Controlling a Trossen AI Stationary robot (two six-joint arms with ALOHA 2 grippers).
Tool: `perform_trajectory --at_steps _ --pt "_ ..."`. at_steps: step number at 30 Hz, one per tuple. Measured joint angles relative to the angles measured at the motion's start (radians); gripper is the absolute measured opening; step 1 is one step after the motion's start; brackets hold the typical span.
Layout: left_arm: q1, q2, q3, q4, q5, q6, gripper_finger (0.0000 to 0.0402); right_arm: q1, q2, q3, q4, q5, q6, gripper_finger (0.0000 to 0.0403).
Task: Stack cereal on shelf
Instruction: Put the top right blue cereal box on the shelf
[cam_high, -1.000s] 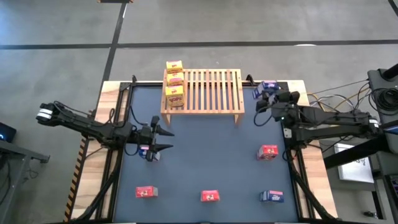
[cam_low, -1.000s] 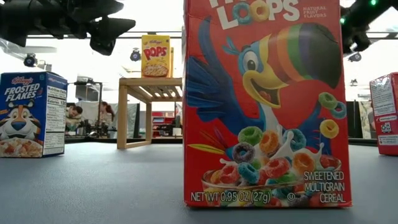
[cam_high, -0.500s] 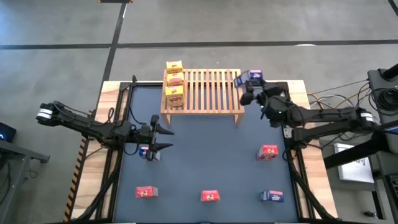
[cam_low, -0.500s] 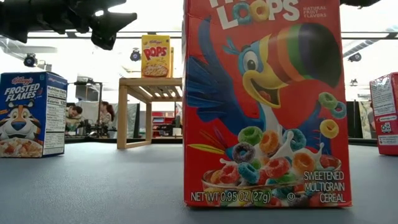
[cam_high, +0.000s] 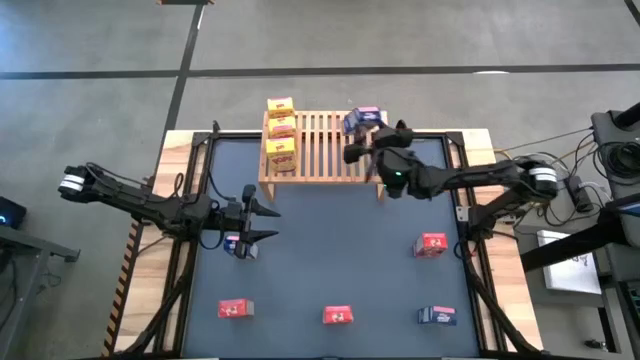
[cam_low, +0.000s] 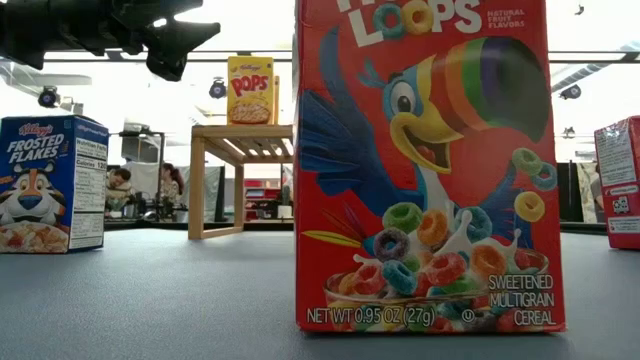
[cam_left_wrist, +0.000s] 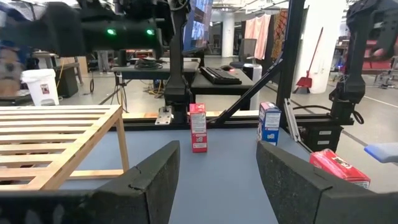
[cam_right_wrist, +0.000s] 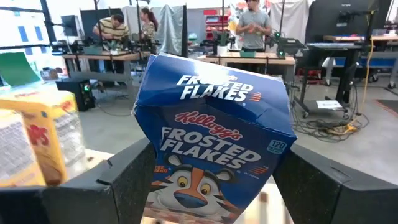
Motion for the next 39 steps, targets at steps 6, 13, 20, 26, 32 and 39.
perform_trajectory --at_steps 6,13,20,26,32,39 --pt "0.0 0.0 0.0 -0.012 0.001 -0.012 0.0197 0.0 0.169 0.208 -0.022 0.033 -0.146 0.0288" --pt "0.0 0.0 0.0 -0.023 0.01 -0.018 0.0197 -0.025 0.318 0.367 -0.144 0.055 -0.06 0.029" --pt "0.0 0.0 0.0 -0.026 0.013 -0.031 0.0197 -0.054 0.426 0.458 -0.194 0.049 -0.011 0.029" --pt "0.0 0.0 0.0 -0.042 0.012 -0.031 0.0197 -0.057 0.462 0.516 -0.276 0.044 0.028 0.0292" --pt "0.0 0.0 0.0 -0.044 0.012 -0.031 0.0197 -0.063 0.461 0.535 -0.379 0.038 0.125 0.0292" --pt "0.0 0.0 0.0 -0.044 0.012 -0.031 0.0197 -0.067 0.454 0.535 -0.404 0.007 0.163 0.0293"
